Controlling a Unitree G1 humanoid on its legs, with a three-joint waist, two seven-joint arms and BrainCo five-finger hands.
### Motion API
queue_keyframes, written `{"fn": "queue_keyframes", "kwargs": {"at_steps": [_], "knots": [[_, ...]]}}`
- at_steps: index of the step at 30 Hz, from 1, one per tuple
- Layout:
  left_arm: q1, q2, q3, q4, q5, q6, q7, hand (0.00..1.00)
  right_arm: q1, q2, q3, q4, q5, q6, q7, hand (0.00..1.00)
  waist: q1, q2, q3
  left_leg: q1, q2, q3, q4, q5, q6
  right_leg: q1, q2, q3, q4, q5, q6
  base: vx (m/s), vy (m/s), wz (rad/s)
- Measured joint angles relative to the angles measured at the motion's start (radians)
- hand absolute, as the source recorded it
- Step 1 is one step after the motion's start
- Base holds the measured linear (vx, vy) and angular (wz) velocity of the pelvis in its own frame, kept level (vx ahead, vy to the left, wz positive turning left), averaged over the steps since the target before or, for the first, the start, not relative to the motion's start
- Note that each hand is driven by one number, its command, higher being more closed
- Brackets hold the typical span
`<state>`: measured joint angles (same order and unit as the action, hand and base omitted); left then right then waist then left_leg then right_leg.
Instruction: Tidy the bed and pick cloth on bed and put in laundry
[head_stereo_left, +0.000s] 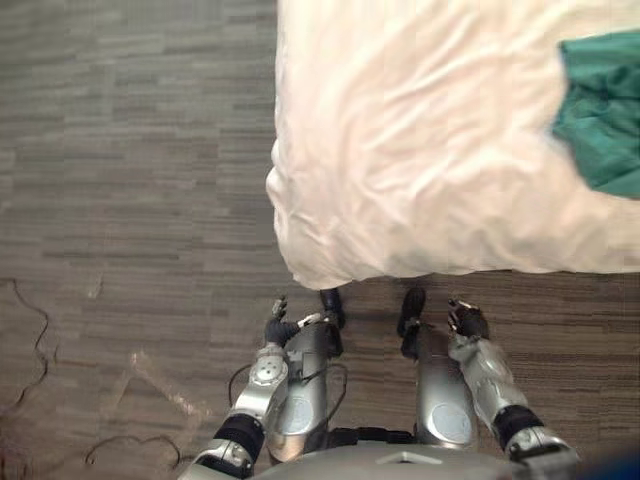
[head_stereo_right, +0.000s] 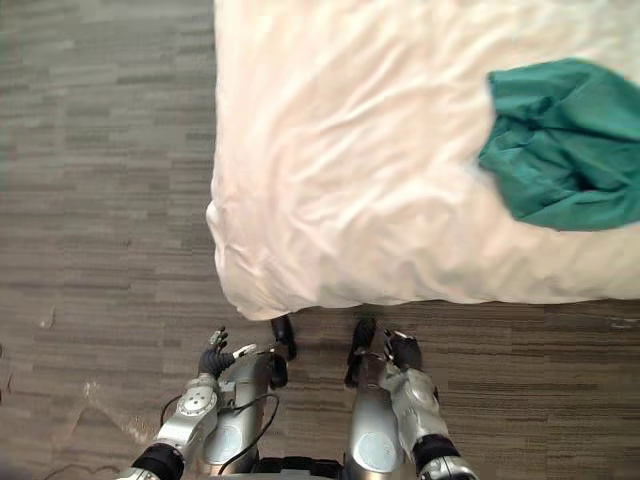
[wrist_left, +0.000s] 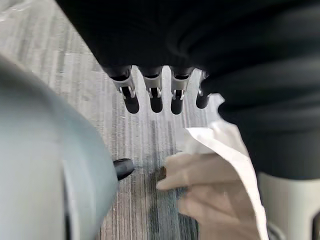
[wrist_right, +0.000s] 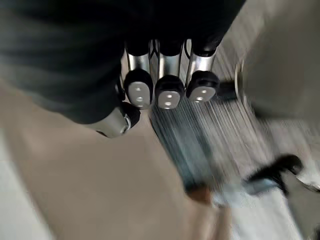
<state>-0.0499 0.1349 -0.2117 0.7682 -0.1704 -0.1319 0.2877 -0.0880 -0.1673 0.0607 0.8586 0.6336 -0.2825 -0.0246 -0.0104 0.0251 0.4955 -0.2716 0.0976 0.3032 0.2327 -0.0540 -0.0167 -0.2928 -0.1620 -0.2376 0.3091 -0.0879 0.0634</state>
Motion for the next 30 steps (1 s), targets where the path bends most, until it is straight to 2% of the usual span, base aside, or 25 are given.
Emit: {"fn": "queue_keyframes", "kwargs": {"at_steps": [3, 5, 10, 15, 17, 19, 20, 21, 23, 26, 28, 30], "knots": [[0.039, 0.012, 0.022, -0.001, 0.0, 0.044, -0.027, 0.0, 0.093, -0.002, -0.03, -0.07, 0.004, -0.048, 0.075, 1.0, -0.009, -0.028, -0.051, 0.06, 0.004, 0.027, -0.031, -0.002, -0.004, 0.048, 0.016, 0.022, -0.043, 0.013, 0.005, 0.06, 0.005, -0.37], [0.078, 0.025, 0.024, -0.013, -0.017, 0.091, -0.066, 0.0, 0.176, 0.001, -0.033, -0.183, 0.012, -0.076, 0.141, 1.0, -0.017, -0.044, -0.105, 0.1, 0.003, 0.032, -0.057, -0.002, -0.005, 0.084, 0.021, 0.026, -0.073, 0.016, 0.008, 0.04, 0.008, -0.09], [0.161, 0.038, 0.025, -0.054, -0.059, 0.158, -0.087, 0.0, 0.279, 0.039, 0.007, -0.496, 0.01, -0.097, 0.218, 1.0, -0.029, -0.047, -0.182, 0.169, -0.015, 0.033, -0.14, 0.026, -0.003, 0.154, 0.021, 0.02, -0.151, 0.039, 0.026, 0.03, 0.021, 0.0], [0.21, 0.042, 0.014, -0.072, -0.077, 0.173, -0.089, 0.0, 0.292, 0.079, 0.079, -0.662, 0.012, -0.091, 0.3, 1.0, -0.027, -0.042, -0.224, 0.242, -0.039, 0.024, -0.216, 0.047, 0.003, 0.238, 0.017, 0.005, -0.231, 0.074, 0.04, 0.05, 0.053, 0.06], [0.222, 0.042, 0.006, -0.082, -0.095, 0.195, -0.087, 0.0, 0.288, 0.08, 0.132, -0.731, 0.024, -0.07, 0.336, 1.0, -0.026, -0.038, -0.238, 0.271, -0.05, 0.023, -0.235, 0.05, 0.006, 0.269, 0.012, 0.003, -0.25, 0.079, 0.045, 0.05, 0.068, 0.02], [0.223, 0.045, -0.007, -0.079, -0.156, 0.235, -0.086, 0.0, 0.262, 0.088, 0.187, -0.77, 0.031, -0.014, 0.379, 1.0, -0.025, -0.032, -0.254, 0.311, -0.062, 0.018, -0.255, 0.05, 0.006, 0.304, 0.006, -0.003, -0.267, 0.081, 0.048, 0.06, 0.069, 0.05], [0.224, 0.045, -0.01, -0.078, -0.171, 0.242, -0.086, 0.0, 0.25, 0.089, 0.2, -0.771, 0.031, 0.0, 0.385, 1.0, -0.024, -0.03, -0.26, 0.317, -0.064, 0.017, -0.26, 0.05, 0.006, 0.31, 0.005, -0.004, -0.27, 0.081, 0.048, 0.06, 0.055, 0.1], [0.226, 0.044, -0.02, -0.075, -0.207, 0.256, -0.091, 0.0, 0.223, 0.089, 0.235, -0.772, 0.041, 0.038, 0.393, 1.0, -0.021, -0.019, -0.267, 0.326, -0.071, 0.011, -0.266, 0.051, 0.007, 0.322, 0.0, -0.011, -0.275, 0.082, 0.049, 0.05, 0.041, 0.08], [0.225, 0.044, -0.02, -0.072, -0.221, 0.253, -0.097, 0.0, 0.184, 0.089, 0.258, -0.771, 0.064, 0.061, 0.384, 1.0, -0.019, -0.006, -0.264, 0.325, -0.081, 0.004, -0.266, 0.053, 0.011, 0.324, -0.005, -0.018, -0.275, 0.083, 0.05, 0.03, 0.066, 0.12], [0.214, 0.024, -0.021, -0.043, -0.252, 0.226, -0.139, 0.0, 0.058, 0.081, 0.265, -0.734, 0.096, 0.069, 0.349, 1.0, -0.016, 0.034, -0.242, 0.312, -0.084, -0.005, -0.264, 0.059, 0.019, 0.31, -0.016, -0.024, -0.263, 0.083, 0.055, -0.04, 0.045, 0.12], [0.16, 0.001, -0.02, 0.013, -0.266, 0.198, -0.185, 0.0, -0.113, 0.066, 0.258, -0.683, 0.112, 0.07, 0.286, 1.0, -0.01, 0.089, -0.201, 0.242, -0.091, -0.008, -0.25, 0.061, 0.021, 0.215, -0.035, -0.021, -0.195, 0.065, 0.053, -0.13, 0.039, 0.07], [0.116, -0.006, -0.019, 0.048, -0.292, 0.179, -0.206, 0.0, -0.237, 0.067, 0.252, -0.643, 0.109, 0.068, 0.224, 1.0, -0.011, 0.113, -0.154, 0.189, -0.094, -0.009, -0.245, 0.074, 0.018, 0.146, -0.045, -0.017, -0.157, 0.065, 0.052, -0.14, 0.029, 0.08]]}}
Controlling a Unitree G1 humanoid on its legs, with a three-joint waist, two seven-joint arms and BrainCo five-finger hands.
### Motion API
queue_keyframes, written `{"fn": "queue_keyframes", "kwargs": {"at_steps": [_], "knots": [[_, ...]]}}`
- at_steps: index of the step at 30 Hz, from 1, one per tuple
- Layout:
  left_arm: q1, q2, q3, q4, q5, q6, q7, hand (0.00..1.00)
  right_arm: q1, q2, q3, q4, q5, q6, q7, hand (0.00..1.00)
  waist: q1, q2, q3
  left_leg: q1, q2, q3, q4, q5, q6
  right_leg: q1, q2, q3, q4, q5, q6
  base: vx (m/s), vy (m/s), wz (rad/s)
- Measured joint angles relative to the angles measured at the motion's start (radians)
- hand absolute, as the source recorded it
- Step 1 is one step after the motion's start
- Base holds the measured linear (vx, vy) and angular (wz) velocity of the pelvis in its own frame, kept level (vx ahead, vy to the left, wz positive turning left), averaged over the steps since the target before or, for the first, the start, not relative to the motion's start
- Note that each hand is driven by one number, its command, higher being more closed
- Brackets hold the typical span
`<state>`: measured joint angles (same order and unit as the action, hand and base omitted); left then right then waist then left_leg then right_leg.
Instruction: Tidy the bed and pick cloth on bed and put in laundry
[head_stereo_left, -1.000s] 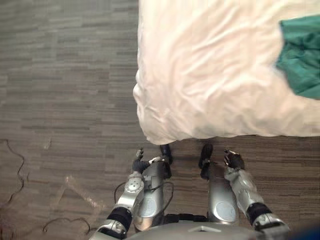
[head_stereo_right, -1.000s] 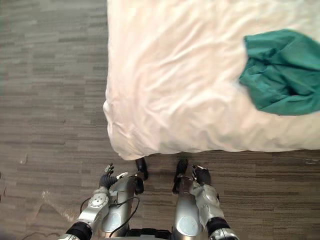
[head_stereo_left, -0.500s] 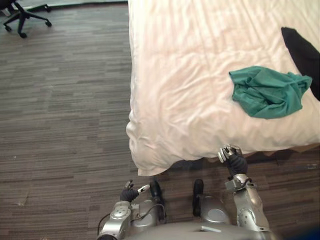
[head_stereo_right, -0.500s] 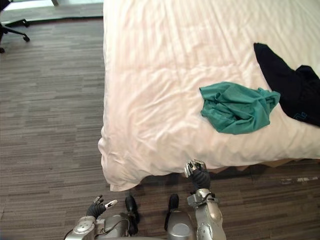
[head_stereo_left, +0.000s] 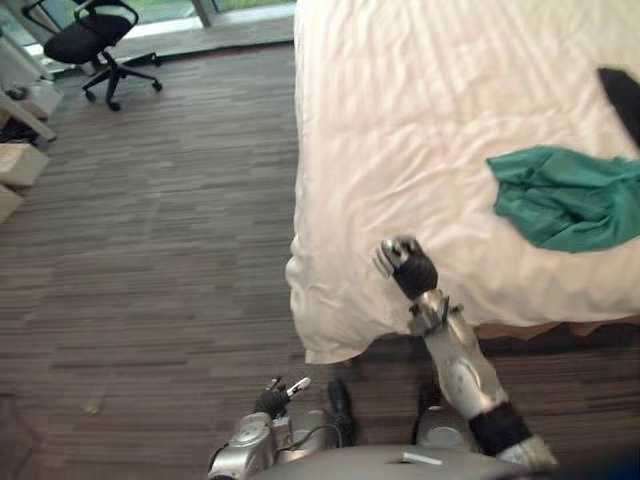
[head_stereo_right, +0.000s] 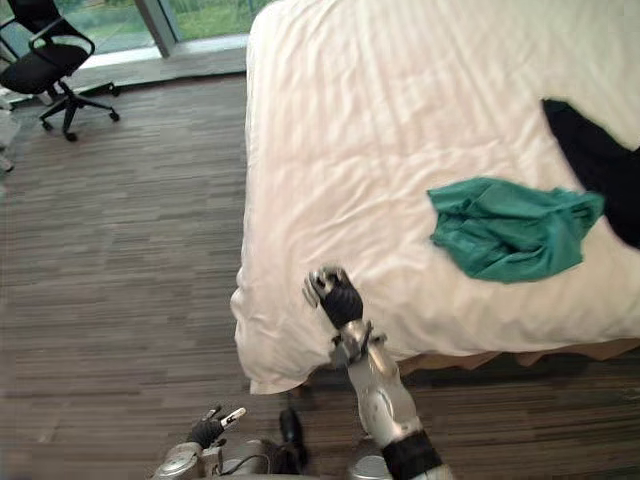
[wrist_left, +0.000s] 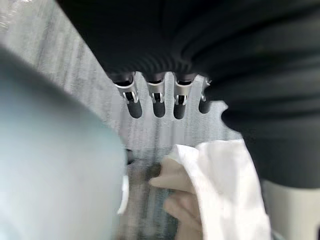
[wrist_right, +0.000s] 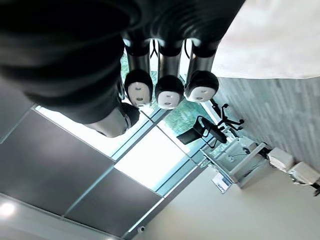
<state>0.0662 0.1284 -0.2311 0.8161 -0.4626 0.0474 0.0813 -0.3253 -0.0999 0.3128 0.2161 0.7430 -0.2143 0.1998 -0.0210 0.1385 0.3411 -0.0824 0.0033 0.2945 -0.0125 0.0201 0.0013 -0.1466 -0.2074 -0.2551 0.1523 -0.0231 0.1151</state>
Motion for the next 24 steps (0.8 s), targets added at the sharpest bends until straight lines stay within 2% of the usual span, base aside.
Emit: {"fn": "queue_keyframes", "kwargs": {"at_steps": [2, 3, 5, 7, 10, 14, 15, 17, 20, 24], "knots": [[-0.059, -0.005, 0.006, 0.015, -0.03, -0.041, -0.015, 0.0, -0.169, 0.008, -0.018, 0.099, -0.003, -0.012, -0.099, 1.0, 0.01, 0.014, 0.077, -0.074, 0.001, 0.0, 0.0, 0.029, 0.0, -0.09, -0.004, 0.011, 0.05, 0.002, -0.002, -0.13, -0.015, 0.08], [-0.072, -0.006, 0.011, 0.016, -0.029, -0.051, -0.016, 0.0, -0.198, 0.011, -0.03, 0.129, -0.002, -0.016, -0.119, 1.0, 0.014, 0.013, 0.092, -0.089, 0.002, -0.001, 0.002, 0.034, -0.001, -0.11, -0.004, 0.016, 0.061, 0.002, -0.003, -0.08, -0.048, 0.1], [-0.13, -0.034, 0.05, 0.047, -0.028, -0.08, -0.009, 0.0, -0.254, 0.014, -0.075, 0.229, 0.001, -0.054, -0.176, 1.0, 0.039, 0.002, 0.111, -0.177, 0.009, 0.006, 0.035, 0.045, 0.011, -0.212, -0.008, 0.027, 0.115, -0.007, -0.017, -0.02, -0.066, 0.07], [-0.169, -0.063, 0.081, 0.067, -0.029, -0.096, 0.012, 0.0, -0.266, 0.023, -0.075, 0.23, 0.001, -0.097, -0.175, 1.0, 0.036, -0.007, 0.122, -0.22, 0.01, 0.026, 0.055, 0.047, 0.013, -0.276, -0.016, 0.042, 0.162, -0.018, -0.033, 0.04, -0.06, -0.09], [-0.221, -0.117, 0.118, 0.066, -0.03, -0.108, 0.044, 0.0, -0.271, 0.07, -0.074, 0.217, 0.001, -0.135, -0.174, 1.0, 0.025, -0.019, 0.129, -0.263, 0.012, 0.051, 0.07, 0.045, 0.01, -0.352, -0.024, 0.065, 0.22, -0.037, -0.046, 0.03, -0.068, -0.13], [-0.281, -0.146, 0.133, 0.059, -0.041, -0.113, 0.084, 0.0, -0.251, 0.084, -0.079, 0.161, 0.001, -0.165, -0.16, 1.0, 0.008, -0.054, 0.15, -0.316, 0.033, 0.06, 0.116, 0.027, -0.001, -0.405, -0.02, 0.076, 0.251, -0.057, -0.049, -0.02, -0.082, -0.06], [-0.296, -0.147, 0.135, 0.051, -0.048, -0.099, 0.104, 0.0, -0.214, 0.084, -0.094, 0.132, 0.002, -0.18, -0.137, 1.0, 0.006, -0.078, 0.164, -0.322, 0.049, 0.073, 0.135, 0.017, -0.003, -0.405, -0.008, 0.078, 0.246, -0.061, -0.054, -0.04, -0.083, -0.18], [-0.303, -0.147, 0.136, 0.045, -0.061, -0.091, 0.121, 0.0, -0.177, 0.085, -0.109, 0.111, 0.018, -0.194, -0.117, 1.0, 0.005, -0.09, 0.168, -0.324, 0.057, 0.079, 0.145, 0.011, -0.006, -0.403, -0.002, 0.08, 0.241, -0.061, -0.054, 0.0, -0.045, -0.17], [-0.325, -0.138, 0.168, 0.029, -0.068, -0.073, 0.149, 0.0, -0.07, 0.087, -0.138, 0.072, 0.081, -0.228, -0.052, 1.0, -0.016, -0.119, 0.168, -0.337, 0.082, 0.094, 0.185, -0.014, -0.004, -0.393, 0.022, 0.091, 0.209, -0.044, -0.055, 0.05, -0.014, -0.21], [-0.34, -0.114, 0.176, 0.021, -0.071, -0.072, 0.164, 0.0, 0.073, 0.087, -0.239, 0.074, 0.157, -0.237, 0.027, 1.0, -0.024, -0.154, 0.17, -0.317, 0.115, 0.132, 0.235, -0.055, -0.002, -0.348, 0.052, 0.117, 0.156, -0.005, -0.052, 0.1, 0.019, -0.37]]}}
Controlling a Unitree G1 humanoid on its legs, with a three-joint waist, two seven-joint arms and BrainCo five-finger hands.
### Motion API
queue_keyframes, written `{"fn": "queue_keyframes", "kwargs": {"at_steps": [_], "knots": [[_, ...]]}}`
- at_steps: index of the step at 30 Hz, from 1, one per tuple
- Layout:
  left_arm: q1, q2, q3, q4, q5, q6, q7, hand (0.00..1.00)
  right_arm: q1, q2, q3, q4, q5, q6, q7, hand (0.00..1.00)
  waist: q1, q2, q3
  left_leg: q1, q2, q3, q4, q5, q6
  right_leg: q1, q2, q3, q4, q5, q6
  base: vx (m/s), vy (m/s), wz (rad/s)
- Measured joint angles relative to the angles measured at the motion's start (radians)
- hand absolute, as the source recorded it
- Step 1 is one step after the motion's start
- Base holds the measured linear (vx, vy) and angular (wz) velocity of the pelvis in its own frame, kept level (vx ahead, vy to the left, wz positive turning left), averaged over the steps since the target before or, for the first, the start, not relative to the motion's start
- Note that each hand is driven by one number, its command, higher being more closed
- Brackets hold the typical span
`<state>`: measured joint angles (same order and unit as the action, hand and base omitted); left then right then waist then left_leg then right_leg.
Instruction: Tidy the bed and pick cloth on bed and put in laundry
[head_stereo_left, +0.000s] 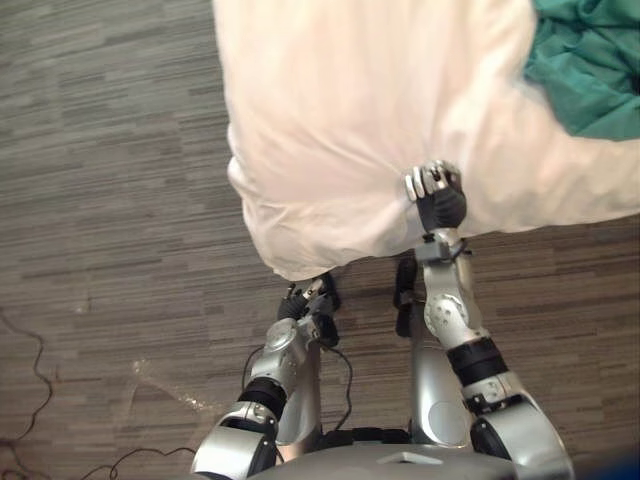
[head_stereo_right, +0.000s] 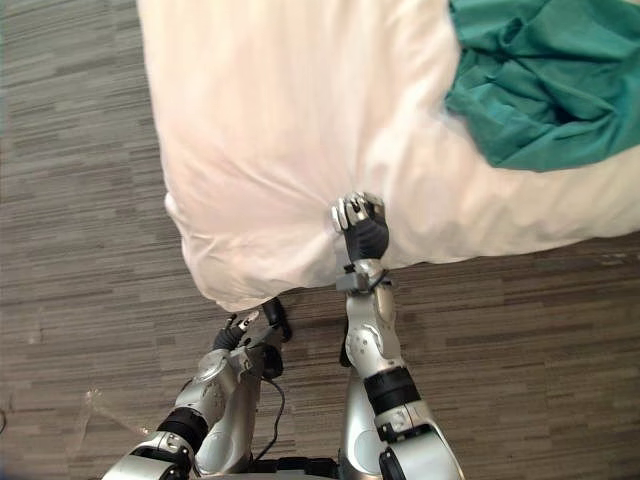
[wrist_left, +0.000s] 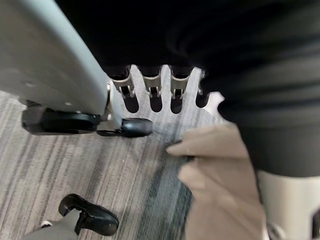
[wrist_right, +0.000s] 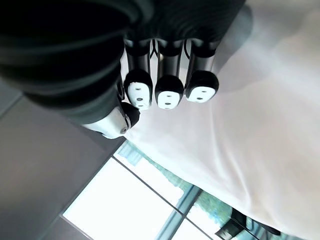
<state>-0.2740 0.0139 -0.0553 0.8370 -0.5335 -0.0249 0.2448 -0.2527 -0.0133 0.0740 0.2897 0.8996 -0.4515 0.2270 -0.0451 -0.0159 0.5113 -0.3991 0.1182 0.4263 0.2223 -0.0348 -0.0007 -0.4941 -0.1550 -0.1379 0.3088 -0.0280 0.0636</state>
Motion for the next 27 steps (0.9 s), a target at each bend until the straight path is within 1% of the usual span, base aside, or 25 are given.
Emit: {"fn": "queue_keyframes", "kwargs": {"at_steps": [1, 2, 4, 6, 7, 8, 9, 10, 11, 12, 14, 17, 18, 19, 20, 21, 22, 23, 24, 25, 26, 27], "knots": [[-0.003, 0.002, 0.007, -0.002, -0.002, 0.0, 0.0, 0.0, 0.047, -0.007, -0.064, 0.059, 0.026, 0.005, 0.005, 1.0, -0.002, -0.008, 0.0, 0.017, 0.006, 0.007, 0.012, -0.015, -0.001, 0.019, 0.008, 0.014, -0.007, 0.002, -0.002, 0.11, 0.033, -0.32], [-0.003, 0.0, 0.02, -0.008, -0.002, 0.0, -0.004, 0.0, 0.098, -0.023, -0.123, 0.132, 0.059, 0.015, 0.005, 1.0, -0.001, -0.01, 0.0, 0.035, 0.01, 0.016, 0.017, -0.027, -0.004, 0.037, 0.011, 0.02, -0.014, 0.002, -0.003, 0.11, 0.031, -0.29], [0.003, 0.003, 0.023, -0.012, -0.001, 0.0, -0.007, 0.0, 0.179, -0.045, -0.174, 0.194, 0.08, 0.034, 0.007, 1.0, 0.0, -0.011, 0.0, 0.071, 0.018, 0.038, 0.026, -0.048, -0.009, 0.065, 0.016, 0.034, -0.018, 0.0, -0.005, 0.12, 0.03, -0.37], [0.014, 0.011, 0.026, -0.013, 0.012, 0.002, -0.01, 0.0, 0.251, -0.06, -0.193, 0.206, 0.054, 0.057, 0.024, 1.0, -0.016, -0.011, 0.0, 0.122, 0.023, 0.058, 0.02, -0.06, -0.015, 0.111, 0.024, 0.046, -0.03, -0.001, -0.006, 0.12, 0.021, -0.38], [0.02, 0.014, 0.027, -0.013, 0.019, 0.007, -0.017, 0.0, 0.278, -0.067, -0.194, 0.209, 0.018, 0.069, 0.038, 0.0, -0.021, -0.013, -0.002, 0.15, 0.025, 0.062, 0.012, -0.064, -0.02, 0.135, 0.028, 0.051, -0.037, -0.002, -0.007, 0.09, -0.002, -0.31], [0.03, 0.028, 0.032, -0.013, 0.036, 0.018, -0.03, 0.0, 0.31, -0.067, -0.19, 0.228, -0.046, 0.083, 0.05, 0.0, -0.02, -0.02, -0.015, 0.191, 0.029, 0.077, -0.01, -0.065, -0.025, 0.169, 0.036, 0.053, -0.056, -0.002, -0.007, 0.09, -0.012, -0.27], [0.039, 0.031, 0.033, -0.012, 0.038, 0.022, -0.036, 0.0, 0.315, -0.065, -0.185, 0.245, -0.069, 0.09, 0.05, 0.0, -0.02, -0.025, -0.026, 0.203, 0.029, 0.081, -0.018, -0.063, -0.028, 0.178, 0.039, 0.053, -0.062, -0.002, -0.007, 0.08, -0.024, -0.21], [0.061, 0.034, 0.037, -0.011, 0.051, 0.024, -0.048, 0.0, 0.326, -0.059, -0.182, 0.284, -0.126, 0.104, 0.053, 0.0, -0.02, -0.031, -0.052, 0.226, 0.029, 0.084, -0.039, -0.058, -0.035, 0.2, 0.044, 0.052, -0.079, -0.002, -0.007, 0.1, -0.025, -0.06], [0.091, 0.035, 0.039, -0.008, 0.055, 0.029, -0.053, 0.0, 0.338, -0.053, -0.184, 0.328, -0.178, 0.11, 0.052, 0.0, -0.018, -0.032, -0.089, 0.244, 0.027, 0.084, -0.056, -0.049, -0.04, 0.22, 0.048, 0.048, -0.099, -0.001, -0.006, 0.11, -0.023, 0.01], [0.108, 0.036, 0.04, -0.006, 0.055, 0.032, -0.056, 0.0, 0.345, -0.051, -0.184, 0.35, -0.204, 0.112, 0.05, 0.0, -0.018, -0.031, -0.105, 0.257, 0.026, 0.082, -0.068, -0.045, -0.042, 0.234, 0.049, 0.045, -0.109, -0.001, -0.006, 0.1, -0.015, 0.07], [0.165, 0.037, 0.059, 0.016, 0.059, 0.034, -0.08, 0.0, 0.36, -0.048, -0.184, 0.428, -0.285, 0.119, 0.044, 0.0, -0.018, -0.023, -0.156, 0.303, 0.023, 0.078, -0.105, -0.036, -0.051, 0.287, 0.057, 0.037, -0.147, 0.0, -0.004, 0.11, -0.015, 0.05], [0.221, 0.037, 0.068, 0.049, 0.095, 0.03, -0.112, 0.0, 0.381, -0.045, -0.184, 0.5, -0.365, 0.133, 0.035, 0.0, -0.014, -0.003, -0.193, 0.358, 0.023, 0.076, -0.128, -0.036, -0.056, 0.357, 0.064, 0.031, -0.197, 0.008, 0.004, 0.1, 0.0, -0.03], [0.261, 0.034, 0.08, 0.059, 0.124, 0.014, -0.131, 0.0, 0.389, -0.041, -0.183, 0.527, -0.407, 0.153, 0.028, 0.0, -0.004, 0.007, -0.214, 0.382, 0.024, 0.079, -0.128, -0.043, -0.065, 0.383, 0.071, 0.043, -0.216, 0.014, 0.005, 0.07, 0.004, -0.16], [0.267, 0.032, 0.083, 0.059, 0.131, 0.01, -0.131, 0.0, 0.389, -0.039, -0.183, 0.532, -0.413, 0.155, 0.026, 0.0, -0.002, 0.008, -0.216, 0.384, 0.025, 0.08, -0.124, -0.045, -0.067, 0.387, 0.072, 0.047, -0.219, 0.015, 0.005, 0.07, 0.003, -0.3], [0.289, 0.029, 0.1, 0.061, 0.156, -0.01, -0.13, 0.0, 0.389, -0.032, -0.183, 0.553, -0.432, 0.165, 0.022, 0.0, 0.007, 0.009, -0.225, 0.386, 0.034, 0.079, -0.086, -0.061, -0.069, 0.402, 0.081, 0.07, -0.233, 0.021, 0.004, 0.03, -0.004, -0.44], [0.301, 0.032, 0.114, 0.06, 0.164, -0.039, -0.131, 0.0, 0.388, -0.03, -0.182, 0.57, -0.456, 0.176, 0.022, 0.0, 0.024, 0.008, -0.227, 0.382, 0.048, 0.056, -0.007, -0.089, -0.068, 0.422, 0.089, 0.097, -0.238, 0.022, 0.004, 0.01, -0.005, -0.46], [0.301, 0.033, 0.119, 0.061, 0.165, -0.041, -0.131, 0.0, 0.388, -0.031, -0.181, 0.573, -0.458, 0.176, 0.021, 0.0, 0.027, 0.008, -0.227, 0.381, 0.053, 0.048, 0.012, -0.095, -0.067, 0.426, 0.091, 0.104, -0.238, 0.022, 0.004, -0.01, -0.012, -0.67], [0.306, 0.029, 0.144, 0.064, 0.165, -0.053, -0.135, 0.0, 0.388, -0.036, -0.174, 0.582, -0.475, 0.18, 0.022, 0.0, 0.041, 0.009, -0.23, 0.372, 0.069, 0.0, 0.101, -0.118, -0.061, 0.44, 0.101, 0.139, -0.236, 0.022, 0.004, -0.03, -0.009, -0.62], [0.311, 0.028, 0.153, 0.071, 0.167, -0.06, -0.137, 0.0, 0.39, -0.036, -0.167, 0.587, -0.481, 0.183, 0.022, 0.0, 0.044, 0.011, -0.241, 0.361, 0.078, -0.025, 0.142, -0.131, -0.059, 0.44, 0.105, 0.159, -0.236, 0.02, 0.004, -0.04, 0.016, -1.03], [0.323, 0.022, 0.156, 0.091, 0.175, -0.068, -0.147, 0.0, 0.391, -0.039, -0.158, 0.596, -0.489, 0.185, 0.022, 0.0, 0.05, 0.02, -0.272, 0.342, 0.092, -0.058, 0.205, -0.152, -0.055, 0.43, 0.12, 0.203, -0.238, 0.018, 0.002, -0.03, 0.055, -1.15], [0.336, 0.021, 0.156, 0.1, 0.185, -0.069, -0.16, 0.0, 0.393, -0.044, -0.148, 0.602, -0.491, 0.186, 0.018, 0.0, 0.053, 0.028, -0.286, 0.35, 0.095, -0.079, 0.224, -0.171, -0.058, 0.427, 0.129, 0.237, -0.241, 0.023, 0.009, -0.02, 0.071, -1.09], [0.34, 0.019, 0.155, 0.105, 0.199, -0.068, -0.162, 0.0, 0.399, -0.047, -0.144, 0.602, -0.491, 0.185, 0.015, 0.0, 0.051, 0.032, -0.296, 0.356, 0.095, -0.081, 0.22, -0.18, -0.061, 0.421, 0.133, 0.249, -0.241, 0.025, 0.013, -0.04, 0.084, -0.87]]}}
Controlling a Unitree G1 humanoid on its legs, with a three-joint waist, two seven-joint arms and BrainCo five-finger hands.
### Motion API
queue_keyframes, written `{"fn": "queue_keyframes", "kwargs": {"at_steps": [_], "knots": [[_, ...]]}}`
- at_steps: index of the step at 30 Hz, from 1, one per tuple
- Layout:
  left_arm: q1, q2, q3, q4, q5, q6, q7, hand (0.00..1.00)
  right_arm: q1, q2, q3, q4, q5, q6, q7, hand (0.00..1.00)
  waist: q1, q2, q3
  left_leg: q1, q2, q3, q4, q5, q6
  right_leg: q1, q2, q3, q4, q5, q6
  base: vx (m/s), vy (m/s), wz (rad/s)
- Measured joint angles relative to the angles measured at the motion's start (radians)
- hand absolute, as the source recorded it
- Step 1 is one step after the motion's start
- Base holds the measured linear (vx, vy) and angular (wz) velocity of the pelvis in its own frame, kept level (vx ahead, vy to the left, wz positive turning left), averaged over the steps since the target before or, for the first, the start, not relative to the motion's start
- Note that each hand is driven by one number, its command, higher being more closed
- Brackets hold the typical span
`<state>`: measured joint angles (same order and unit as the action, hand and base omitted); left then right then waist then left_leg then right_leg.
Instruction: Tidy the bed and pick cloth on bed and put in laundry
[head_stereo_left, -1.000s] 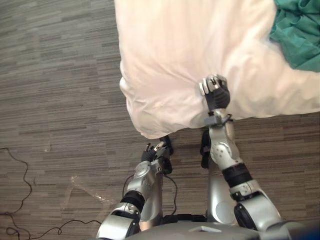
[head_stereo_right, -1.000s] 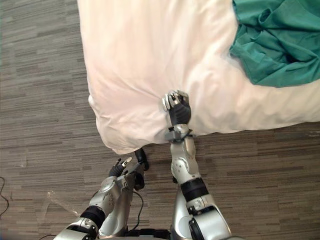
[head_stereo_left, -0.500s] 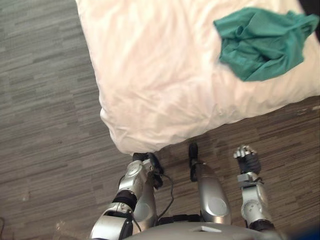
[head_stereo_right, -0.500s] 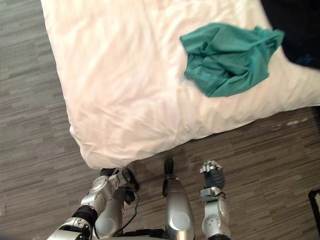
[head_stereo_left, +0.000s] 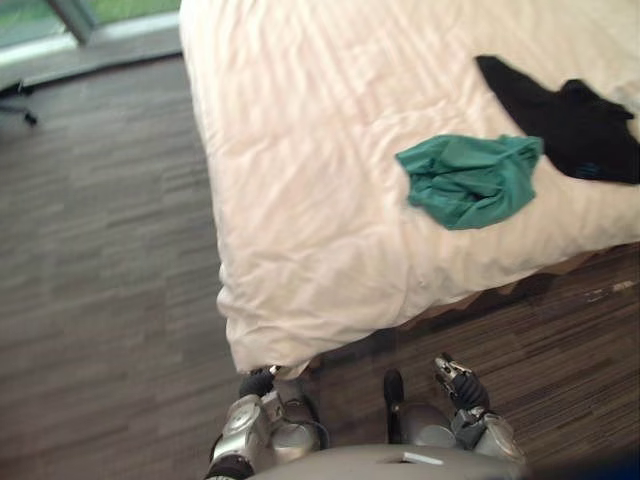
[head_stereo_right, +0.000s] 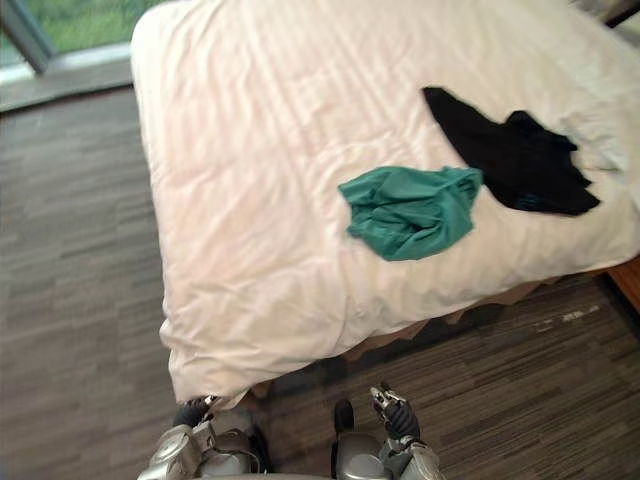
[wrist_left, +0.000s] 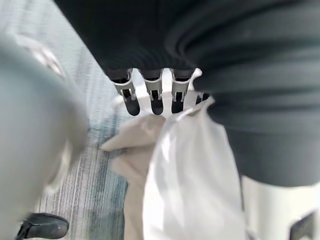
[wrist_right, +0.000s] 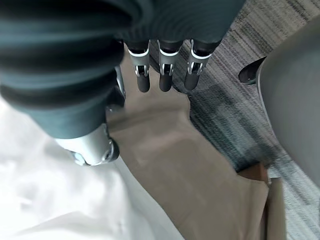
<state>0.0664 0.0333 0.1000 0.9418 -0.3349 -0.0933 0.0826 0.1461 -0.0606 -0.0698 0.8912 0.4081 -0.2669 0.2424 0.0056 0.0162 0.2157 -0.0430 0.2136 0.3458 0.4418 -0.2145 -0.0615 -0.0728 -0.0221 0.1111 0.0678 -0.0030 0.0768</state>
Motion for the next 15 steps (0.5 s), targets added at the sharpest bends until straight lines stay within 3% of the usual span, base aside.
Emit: {"fn": "queue_keyframes", "kwargs": {"at_steps": [3, 6, 7, 8, 10, 11, 12, 15], "knots": [[-0.006, -0.012, -0.005, 0.036, 0.052, 0.001, -0.013, 0.0, 0.02, -0.001, 0.0, 0.002, 0.001, -0.026, -0.011, 0.0, -0.025, 0.015, -0.03, 0.05, -0.005, 0.031, -0.102, -0.049, -0.016, -0.039, 0.01, 0.018, 0.003, 0.008, 0.019, -0.07, 0.104, -0.49], [-0.032, 0.001, -0.01, 0.055, 0.049, 0.004, -0.019, 0.0, 0.04, 0.015, 0.003, 0.009, 0.025, -0.068, -0.008, 0.0, -0.025, -0.015, -0.033, 0.099, -0.025, 0.094, -0.158, -0.057, -0.021, -0.063, 0.009, 0.047, 0.016, 0.039, 0.017, -0.05, 0.061, -0.65], [-0.03, 0.003, -0.01, 0.064, 0.043, 0.005, -0.019, 0.0, 0.052, 0.015, 0.003, 0.009, 0.031, -0.08, -0.008, 0.0, -0.028, -0.016, -0.034, 0.132, -0.024, 0.141, -0.175, -0.057, -0.021, -0.063, 0.001, 0.027, 0.026, 0.035, 0.009, -0.04, 0.086, -1.01], [-0.022, 0.004, -0.01, 0.064, 0.032, 0.007, -0.018, 0.0, 0.054, 0.013, 0.002, 0.011, 0.03, -0.085, -0.008, 0.0, -0.028, -0.014, -0.035, 0.174, -0.024, 0.199, -0.201, -0.057, -0.022, -0.072, -0.031, -0.081, 0.055, 0.015, -0.026, -0.03, 0.097, -1.14], [-0.003, 0.02, -0.01, 0.081, -0.001, 0.018, -0.013, 0.0, 0.052, 0.015, 0.002, 0.016, 0.028, -0.094, -0.009, 0.0, -0.031, -0.004, -0.035, 0.218, -0.021, 0.274, -0.22, -0.056, -0.027, -0.085, -0.076, -0.216, 0.111, 0.01, -0.045, 0.03, 0.064, -1.15], [0.008, 0.029, -0.01, 0.096, -0.013, 0.019, -0.011, 0.0, 0.05, 0.019, 0.002, 0.018, 0.026, -0.098, -0.01, 0.0, -0.039, -0.018, -0.042, 0.246, -0.024, 0.299, -0.221, -0.057, -0.034, -0.091, -0.094, -0.267, 0.137, 0.021, -0.055, 0.08, 0.018, -1.02], [0.02, 0.032, -0.01, 0.105, -0.02, 0.02, -0.011, 0.0, 0.049, 0.022, 0.001, 0.019, 0.023, -0.1, -0.011, 0.0, -0.042, -0.022, -0.041, 0.265, -0.033, 0.302, -0.221, -0.057, -0.037, -0.092, -0.097, -0.283, 0.155, 0.042, -0.054, 0.1, -0.034, -0.73], [0.029, 0.021, -0.01, 0.106, -0.025, 0.023, -0.01, 0.0, 0.048, 0.015, 0.002, 0.028, 0.017, -0.111, -0.014, 0.0, -0.054, -0.013, -0.036, 0.283, -0.026, 0.245, -0.211, -0.054, -0.035, -0.092, -0.068, -0.267, 0.193, 0.029, -0.073, 0.02, -0.09, -0.4]]}}
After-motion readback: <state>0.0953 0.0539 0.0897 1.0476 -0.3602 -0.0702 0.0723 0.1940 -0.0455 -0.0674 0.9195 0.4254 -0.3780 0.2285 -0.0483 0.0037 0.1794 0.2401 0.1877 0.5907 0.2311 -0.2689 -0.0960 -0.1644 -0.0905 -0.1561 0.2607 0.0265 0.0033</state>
